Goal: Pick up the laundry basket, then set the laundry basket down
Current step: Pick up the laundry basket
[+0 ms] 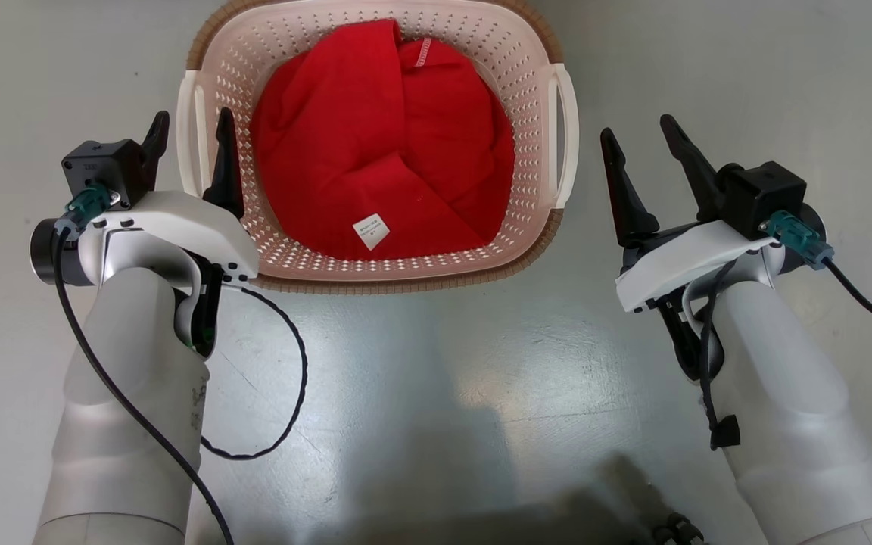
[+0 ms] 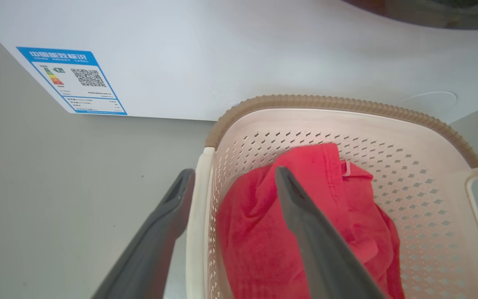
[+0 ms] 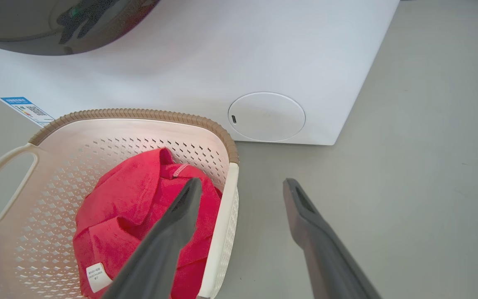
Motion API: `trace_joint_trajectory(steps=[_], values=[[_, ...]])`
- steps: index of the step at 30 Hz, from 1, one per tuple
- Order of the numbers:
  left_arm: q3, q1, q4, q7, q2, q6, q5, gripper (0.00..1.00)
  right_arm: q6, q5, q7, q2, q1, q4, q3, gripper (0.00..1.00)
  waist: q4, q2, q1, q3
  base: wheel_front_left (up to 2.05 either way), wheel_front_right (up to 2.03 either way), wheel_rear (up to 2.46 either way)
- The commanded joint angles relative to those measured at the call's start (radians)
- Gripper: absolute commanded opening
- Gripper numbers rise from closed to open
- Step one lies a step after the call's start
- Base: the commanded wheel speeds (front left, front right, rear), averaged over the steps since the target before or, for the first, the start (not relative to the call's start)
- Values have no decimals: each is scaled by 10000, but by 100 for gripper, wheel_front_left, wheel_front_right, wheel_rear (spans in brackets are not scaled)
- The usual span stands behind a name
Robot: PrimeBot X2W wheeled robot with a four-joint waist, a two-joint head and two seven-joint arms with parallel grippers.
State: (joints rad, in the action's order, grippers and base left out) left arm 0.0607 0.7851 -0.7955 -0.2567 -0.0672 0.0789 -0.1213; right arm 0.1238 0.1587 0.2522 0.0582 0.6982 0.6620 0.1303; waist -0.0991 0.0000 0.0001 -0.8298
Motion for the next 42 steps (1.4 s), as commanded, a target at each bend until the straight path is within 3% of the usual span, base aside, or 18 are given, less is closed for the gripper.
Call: trace_joint_trajectory(steps=[1,42], values=[[214,-69,86,-51,-256,-77,95,100,69,128,95,-80,-211,-62,198,100,-17,0,-1,-48,0,0,0],[340,475,272,-51,-124,-123,181,100,69,1130,95,-80,599,862,1083,100,325,0,-1,-1501,0,0,0]])
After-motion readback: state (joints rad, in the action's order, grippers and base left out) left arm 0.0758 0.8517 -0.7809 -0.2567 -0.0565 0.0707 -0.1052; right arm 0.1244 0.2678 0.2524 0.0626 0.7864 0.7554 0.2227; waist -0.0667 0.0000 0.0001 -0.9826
